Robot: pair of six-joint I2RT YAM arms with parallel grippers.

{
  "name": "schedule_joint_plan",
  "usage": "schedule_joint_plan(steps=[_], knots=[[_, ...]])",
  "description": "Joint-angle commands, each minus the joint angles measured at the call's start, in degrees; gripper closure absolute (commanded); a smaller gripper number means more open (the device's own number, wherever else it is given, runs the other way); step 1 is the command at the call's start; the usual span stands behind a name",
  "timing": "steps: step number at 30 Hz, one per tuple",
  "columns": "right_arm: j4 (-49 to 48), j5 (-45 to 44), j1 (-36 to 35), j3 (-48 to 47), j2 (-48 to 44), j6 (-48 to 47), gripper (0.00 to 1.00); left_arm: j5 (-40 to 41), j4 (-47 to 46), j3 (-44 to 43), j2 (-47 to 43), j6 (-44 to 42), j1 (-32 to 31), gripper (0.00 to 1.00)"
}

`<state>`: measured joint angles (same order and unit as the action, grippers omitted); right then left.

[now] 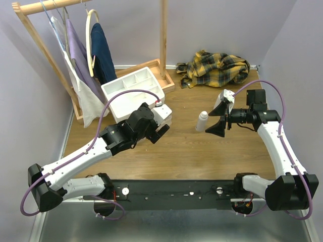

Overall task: Organize the makeup
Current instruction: Close the drawer in the storage box.

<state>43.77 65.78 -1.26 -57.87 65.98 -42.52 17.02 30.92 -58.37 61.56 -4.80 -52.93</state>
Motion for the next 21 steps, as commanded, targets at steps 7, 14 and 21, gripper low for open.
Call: schedule_joint_plan(steps=[7,14,21], knots=[[0.53,-0.56,0.29,1.09,0.03,-0.72,0.00,-8.57,-1.30,0.62,-0.83,-0.30,0.28,0.01],[0.62,-0.56,0.29,1.09,0.03,-0.72,0.00,-11.47,-1.30,0.80,-0.74,-0.65,0.28,0.01],[0.62,-0.56,0.29,1.09,-0.06,-0.81,0.00,-15.69,-1.12,0.71,0.22,-0.83,0.19,0.02]])
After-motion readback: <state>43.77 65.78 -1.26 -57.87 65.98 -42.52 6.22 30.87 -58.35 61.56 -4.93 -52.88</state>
